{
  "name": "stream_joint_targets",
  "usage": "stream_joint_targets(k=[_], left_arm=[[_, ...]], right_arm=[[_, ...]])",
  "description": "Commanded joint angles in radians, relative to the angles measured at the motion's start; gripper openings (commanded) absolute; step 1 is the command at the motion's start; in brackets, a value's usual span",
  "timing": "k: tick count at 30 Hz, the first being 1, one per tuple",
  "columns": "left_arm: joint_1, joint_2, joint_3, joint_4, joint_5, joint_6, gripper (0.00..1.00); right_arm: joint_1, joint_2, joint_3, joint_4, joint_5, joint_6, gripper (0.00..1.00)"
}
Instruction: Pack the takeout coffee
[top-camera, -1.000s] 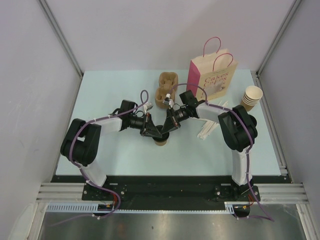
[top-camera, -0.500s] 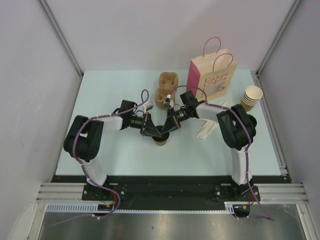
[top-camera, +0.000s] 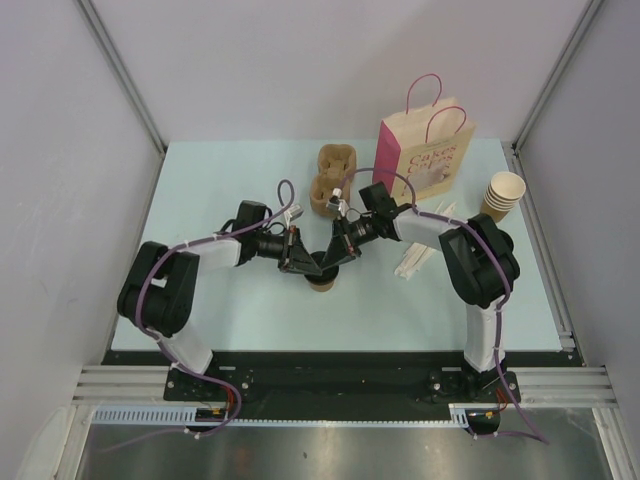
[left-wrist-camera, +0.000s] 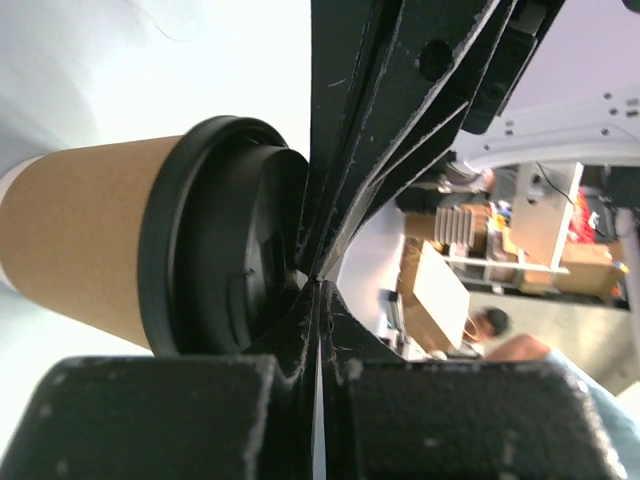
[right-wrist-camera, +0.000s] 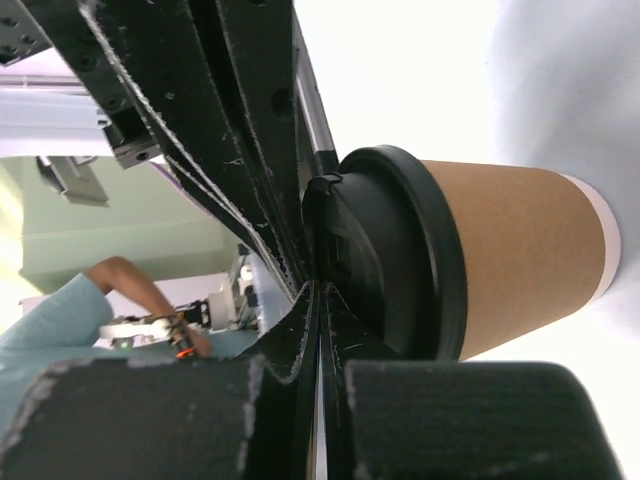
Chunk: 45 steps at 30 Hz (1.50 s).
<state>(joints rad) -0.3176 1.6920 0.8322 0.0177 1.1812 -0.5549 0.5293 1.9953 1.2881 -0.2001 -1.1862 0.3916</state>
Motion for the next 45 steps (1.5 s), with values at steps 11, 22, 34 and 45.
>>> stream_joint_targets(k=[11,22,34,45], left_arm=[[0.034,-0.144,0.042,0.139,-0.072,-0.134,0.0],[0.032,-0.068,0.028,0.215,-0.124,-0.201,0.0],[0.011,0.015,0.042,0.05,-0.202,-0.07,0.0],[0.012,0.054,0.065,-0.01,-0.223,-0.011,0.0]], right_arm=[[0.008,-0.113,-0.004,0.05,0.054,0.055,0.0],[0.04,-0.145,-0.004,-0.108,0.059,-0.065,0.0],[0.037,-0.035,-0.012,-0.159,0.092,-0.16,0.0],[-0.011,0.077,-0.053,-0.093,0.111,-0.079,0.0]])
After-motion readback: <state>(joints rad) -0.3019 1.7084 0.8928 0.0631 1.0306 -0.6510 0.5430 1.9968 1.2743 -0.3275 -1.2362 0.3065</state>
